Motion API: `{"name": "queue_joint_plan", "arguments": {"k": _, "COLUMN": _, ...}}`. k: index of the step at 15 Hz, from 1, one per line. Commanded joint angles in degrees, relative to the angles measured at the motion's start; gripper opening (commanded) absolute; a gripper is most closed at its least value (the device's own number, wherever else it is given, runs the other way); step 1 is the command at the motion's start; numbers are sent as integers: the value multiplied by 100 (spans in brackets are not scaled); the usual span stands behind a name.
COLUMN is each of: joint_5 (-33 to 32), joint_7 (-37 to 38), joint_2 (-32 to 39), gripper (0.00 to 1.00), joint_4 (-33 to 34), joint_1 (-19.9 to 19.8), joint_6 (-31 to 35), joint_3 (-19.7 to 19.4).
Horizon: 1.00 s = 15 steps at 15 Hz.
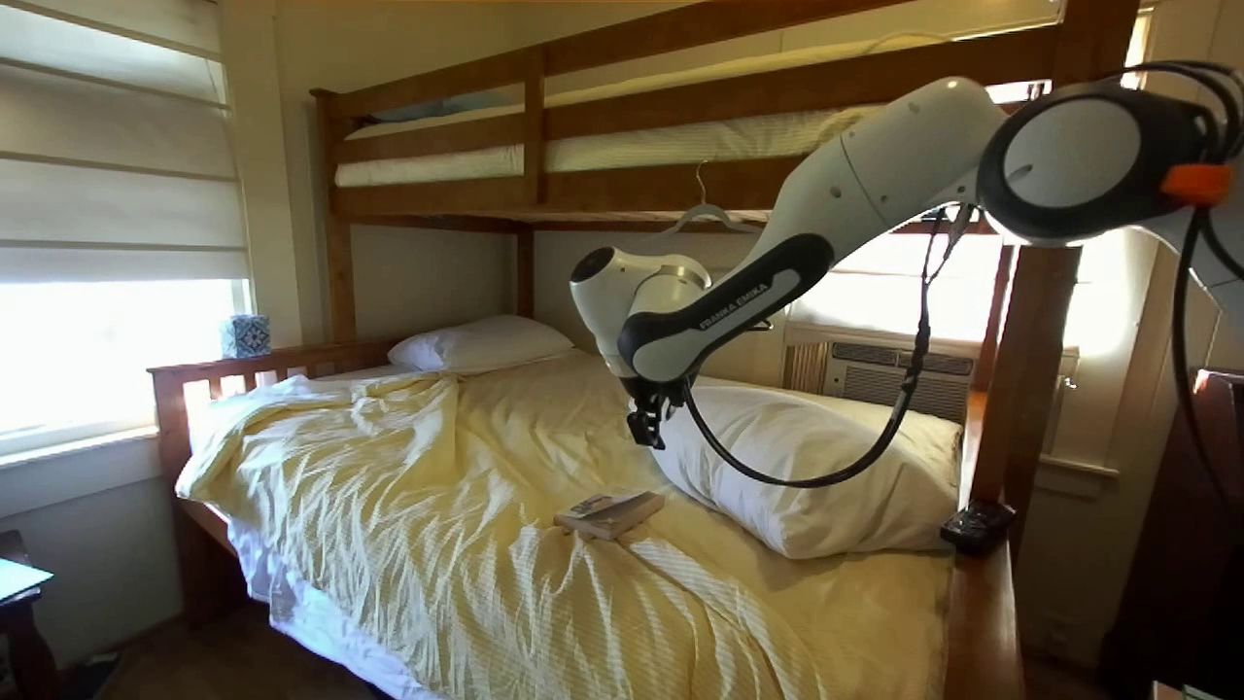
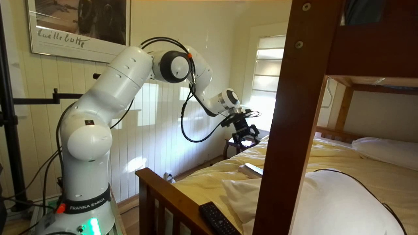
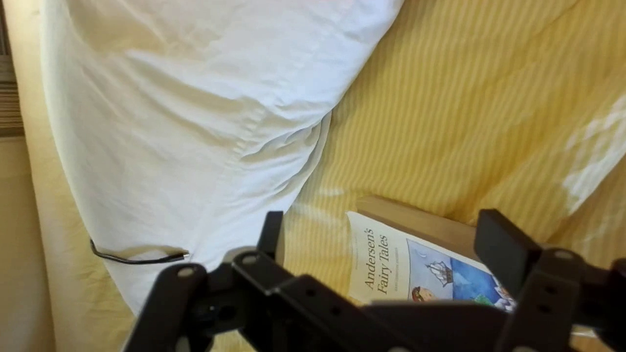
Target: Put the book on the pillow in front.
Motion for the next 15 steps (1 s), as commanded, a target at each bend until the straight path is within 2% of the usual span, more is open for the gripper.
{"name": "queue_joint_plan", "arguments": {"k": 1, "joint_5": -12, "joint_7": -1111, "joint_2": 836, "gripper": 100, "joint_4": 1425, "joint_1": 355, "joint_6": -760, "joint_3": -179}}
{"name": "queue_joint_plan", "arguments": {"k": 2, "joint_5": 71, "joint_7": -562, "joint_2": 371, "gripper": 100, "joint_4": 578, "joint_1": 264, "joint_6": -318, "joint_3": -206}}
{"name": "queue_joint_plan", "arguments": {"k": 4, "joint_5": 67, "joint_7": -868, "joint_2": 608, "gripper": 100, "joint_4": 1011, "joint_1": 367, "joint_6": -530, "joint_3": -219}}
{"name": "queue_joint_plan", "arguments": {"k": 6, "joint_5": 69, "joint_7": -951, "joint_2": 694, "gripper": 100, "joint_4": 1167, "joint_1": 392, "joint_6": -591, "joint_3": -223}}
{"name": "queue_joint_plan", "arguments": {"k": 7, "joint_5": 261, "joint_7": -683, "joint_2": 632, "gripper": 100, "joint_4": 1072, "joint_1": 390, "joint_6": -868, "joint_3": -238}}
{"name": "queue_joint_plan", "arguments": {"k": 8, "joint_5": 460, "joint_7": -451, "joint_2": 733, "gripper": 100, "joint_4": 1218, "joint_1": 394, "joint_6": -1114, "joint_3": -263}}
{"name": "queue_joint_plan", "arguments": {"k": 11, "joint_5": 871, "joint_7": 124, "joint_2": 1409, "gripper": 100, "joint_4": 2233, "joint_1": 516, "joint_6": -1750, "joint_3": -393}}
{"name": "queue_joint_plan", "arguments": {"k": 15, "joint_5": 1019, "joint_7": 1051, "joint_2": 2106, "gripper": 100, "joint_4": 3238, "joint_1": 801, "joint_6": -2395, "joint_3": -748}}
